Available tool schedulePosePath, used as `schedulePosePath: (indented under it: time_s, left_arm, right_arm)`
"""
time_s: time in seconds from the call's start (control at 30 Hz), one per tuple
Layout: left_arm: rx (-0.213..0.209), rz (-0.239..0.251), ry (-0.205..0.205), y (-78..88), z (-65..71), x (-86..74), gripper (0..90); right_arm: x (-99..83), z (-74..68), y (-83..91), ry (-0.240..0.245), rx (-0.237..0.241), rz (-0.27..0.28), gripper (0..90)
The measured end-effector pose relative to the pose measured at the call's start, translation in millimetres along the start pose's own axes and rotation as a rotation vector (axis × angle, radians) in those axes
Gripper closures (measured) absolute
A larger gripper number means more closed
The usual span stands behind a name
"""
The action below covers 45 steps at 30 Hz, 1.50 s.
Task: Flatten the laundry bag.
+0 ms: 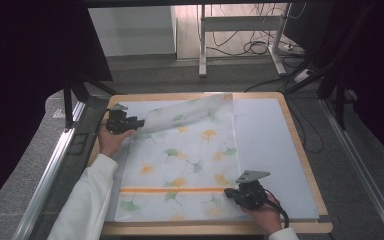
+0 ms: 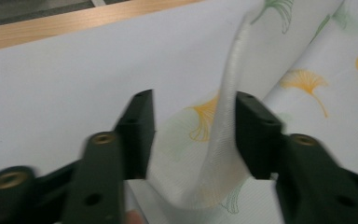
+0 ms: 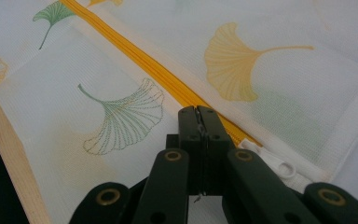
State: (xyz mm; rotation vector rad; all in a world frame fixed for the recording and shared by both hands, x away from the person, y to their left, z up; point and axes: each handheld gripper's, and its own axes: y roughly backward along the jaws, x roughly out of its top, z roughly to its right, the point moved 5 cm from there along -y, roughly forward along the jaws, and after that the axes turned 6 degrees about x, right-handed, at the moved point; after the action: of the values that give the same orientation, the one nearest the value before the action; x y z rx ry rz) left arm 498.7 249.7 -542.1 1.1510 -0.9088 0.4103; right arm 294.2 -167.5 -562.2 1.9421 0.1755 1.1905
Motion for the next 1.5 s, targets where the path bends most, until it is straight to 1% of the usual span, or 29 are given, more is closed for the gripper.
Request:
schedulePosePath:
  time_s: [0.03, 0.13, 0.2, 0.27, 0.3, 0.37, 0.5, 0.63, 0.73, 0.83, 0.93, 1.1, 1.23, 1.3, 1.33, 1.4, 1.5]
  left_arm:
    - [0.0, 0.017, 0.005, 2.4, -1.6, 1.4, 45.1]
    - [-0.008, 0.041, 0.008, 7.7, -3.9, 4.4, 34.3]
    - [-0.022, 0.054, -0.001, 12.6, -4.0, 6.3, 31.2]
    - [-0.025, 0.066, -0.008, 17.1, -4.1, 8.5, 28.2]
    - [-0.023, 0.072, -0.007, 18.9, -4.2, 9.3, 25.6]
    - [-0.005, 0.084, -0.012, 24.9, -5.8, 11.5, 20.9]
    - [-0.026, 0.09, -0.014, 32.4, -7.2, 11.9, 19.1]
    - [-0.04, 0.068, -0.03, 30.6, -3.7, 8.3, 19.5]
    - [-0.05, 0.061, -0.043, 30.9, -0.1, 6.1, 20.2]
    - [-0.065, 0.059, -0.049, 33.8, 5.4, 1.1, 21.2]
    - [-0.065, 0.049, -0.059, 35.5, 10.1, -3.2, 21.7]
    - [-0.079, 0.038, -0.062, 39.5, 22.4, -11.0, 21.9]
    - [-0.081, 0.021, -0.099, 45.0, 39.6, -20.6, 22.0]
    - [-0.078, 0.018, -0.109, 48.0, 47.0, -24.6, 22.0]
    - [-0.082, 0.015, -0.115, 50.6, 52.9, -27.8, 21.9]
    - [-0.08, 0.013, -0.126, 52.7, 59.1, -31.0, 21.8]
    - [-0.093, 0.004, -0.162, 56.2, 74.1, -37.9, 21.6]
  right_arm:
    - [0.0, 0.0, -0.1, 0.0, 0.0, 0.0, 88.7]
    - [0.1, 0.0, -0.1, 0.003, 0.0, 0.001, 88.7]
    - [0.1, 0.0, -0.1, 0.004, 0.001, 0.001, 88.7]
    - [0.1, 0.0, -0.1, 0.005, 0.0, 0.0, 88.7]
    - [0.1, 0.0, -0.1, 0.007, 0.0, 0.0, 88.7]
    - [0.2, 0.1, 0.0, 0.008, 0.002, 0.0, 88.7]
    - [0.2, -0.1, -0.1, 0.01, 0.0, -0.001, 88.7]
    - [0.2, 0.0, -0.1, 0.01, 0.0, -0.001, 88.7]
    - [0.1, -0.2, 0.0, 0.009, -0.001, -0.001, 88.6]
    - [0.1, -0.1, 0.0, 0.01, -0.001, -0.001, 88.6]
    - [0.2, -0.4, 0.0, 0.012, -0.002, -0.002, 88.6]
    - [0.3, -1.1, -0.1, 0.025, -0.012, -0.005, 88.6]
    - [0.3, -1.1, -0.1, 0.026, -0.011, -0.006, 88.6]
    - [0.4, -1.4, 0.0, 0.026, -0.012, -0.008, 88.6]
    - [0.6, -1.7, 0.0, 0.026, -0.014, -0.01, 88.6]
    - [0.8, -2.0, -0.3, 0.029, -0.02, -0.01, 88.6]
    - [0.9, -2.5, -0.3, 0.031, -0.023, -0.012, 88.6]
